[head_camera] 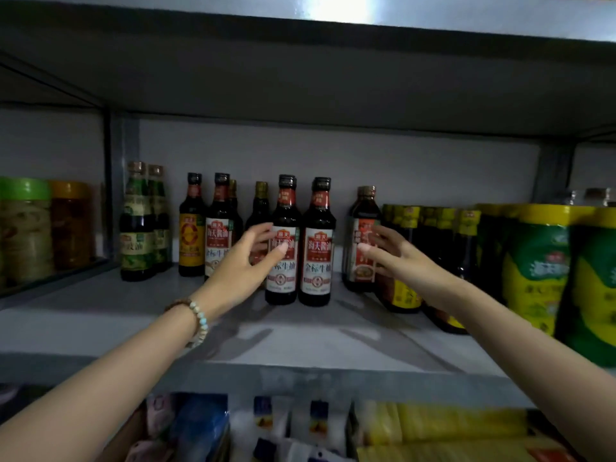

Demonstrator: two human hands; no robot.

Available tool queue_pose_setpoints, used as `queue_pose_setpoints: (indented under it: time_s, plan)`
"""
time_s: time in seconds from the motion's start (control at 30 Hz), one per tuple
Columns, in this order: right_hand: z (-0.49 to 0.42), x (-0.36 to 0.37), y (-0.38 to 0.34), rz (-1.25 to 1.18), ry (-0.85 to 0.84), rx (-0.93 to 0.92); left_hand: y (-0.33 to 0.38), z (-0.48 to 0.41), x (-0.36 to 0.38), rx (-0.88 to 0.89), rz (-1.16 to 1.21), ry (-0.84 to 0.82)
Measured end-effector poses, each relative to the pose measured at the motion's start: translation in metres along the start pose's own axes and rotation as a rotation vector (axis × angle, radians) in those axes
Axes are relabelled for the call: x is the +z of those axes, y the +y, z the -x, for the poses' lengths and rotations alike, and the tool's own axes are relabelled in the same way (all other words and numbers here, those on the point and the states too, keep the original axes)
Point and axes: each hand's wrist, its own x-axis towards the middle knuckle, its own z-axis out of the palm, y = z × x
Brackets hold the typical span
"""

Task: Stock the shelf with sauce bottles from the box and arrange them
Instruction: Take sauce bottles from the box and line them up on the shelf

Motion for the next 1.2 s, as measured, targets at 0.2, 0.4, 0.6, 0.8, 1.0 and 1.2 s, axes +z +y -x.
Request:
queue_pose_setpoints:
  time_s: [0.2, 0.4, 0.6, 0.8, 1.0, 1.2]
  plan:
    - [0.105, -0.028, -0.029, 0.078, 0.098, -0.018, 0.039, 0.062, 0.022, 0.134, 0.021, -0.132]
    - [0.211, -0.046, -0.030, 0.184, 0.187, 0.046, 0.068, 0.128, 0.065, 0.220, 0.061, -0.298]
    - [0.323, -0.079, 0.012, 0.260, 0.205, 0.221, 0.094, 0.201, 0.151, 0.302, 0.007, -0.507]
    - [0.440, -0.116, 0.110, 0.272, 0.264, 0.468, 0.083, 0.278, 0.273, 0.247, -0.072, -0.762]
    - [0.558, -0.118, 0.223, 0.219, 0.299, 0.693, 0.026, 0.369, 0.386, 0.088, -0.098, -0.971]
    - [0.645, -0.073, 0.357, 0.141, 0.328, 0.836, -0.085, 0.471, 0.475, -0.084, -0.046, -1.120]
